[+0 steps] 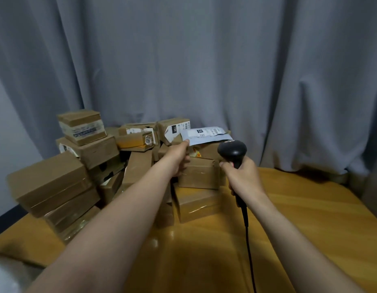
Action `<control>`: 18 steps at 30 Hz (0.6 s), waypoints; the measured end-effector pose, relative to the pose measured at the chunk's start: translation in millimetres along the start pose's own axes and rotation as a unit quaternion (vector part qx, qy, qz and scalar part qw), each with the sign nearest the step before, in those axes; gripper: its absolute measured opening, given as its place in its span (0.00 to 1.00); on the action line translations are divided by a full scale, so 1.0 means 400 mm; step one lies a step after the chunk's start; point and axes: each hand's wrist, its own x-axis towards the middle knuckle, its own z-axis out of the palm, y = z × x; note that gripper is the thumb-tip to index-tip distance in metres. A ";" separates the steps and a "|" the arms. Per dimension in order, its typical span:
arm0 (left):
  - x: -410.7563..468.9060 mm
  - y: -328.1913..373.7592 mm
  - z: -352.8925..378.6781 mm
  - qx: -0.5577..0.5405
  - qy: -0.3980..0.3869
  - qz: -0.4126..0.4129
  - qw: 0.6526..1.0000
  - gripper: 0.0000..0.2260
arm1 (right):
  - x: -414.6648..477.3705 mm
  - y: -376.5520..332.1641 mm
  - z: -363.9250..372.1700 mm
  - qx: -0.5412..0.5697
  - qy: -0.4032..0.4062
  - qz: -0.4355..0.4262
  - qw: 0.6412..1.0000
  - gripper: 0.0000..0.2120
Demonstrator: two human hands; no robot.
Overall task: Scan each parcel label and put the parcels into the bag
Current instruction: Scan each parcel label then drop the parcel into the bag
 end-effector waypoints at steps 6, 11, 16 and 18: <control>0.075 0.018 0.017 -0.073 0.051 0.023 0.996 0.14 | 0.024 0.041 0.003 0.004 -0.010 0.012 1.000 0.06; 0.047 0.053 0.023 -0.091 0.055 0.045 0.993 0.13 | 0.023 0.042 -0.011 0.017 -0.004 0.018 1.000 0.06; -0.036 0.091 0.010 -0.195 -0.007 0.084 0.977 0.05 | -0.015 0.005 -0.041 0.022 0.012 0.007 1.000 0.06; -0.084 0.102 -0.010 -0.210 -0.010 0.102 0.972 0.03 | -0.037 -0.022 -0.062 0.035 0.014 0.019 0.999 0.07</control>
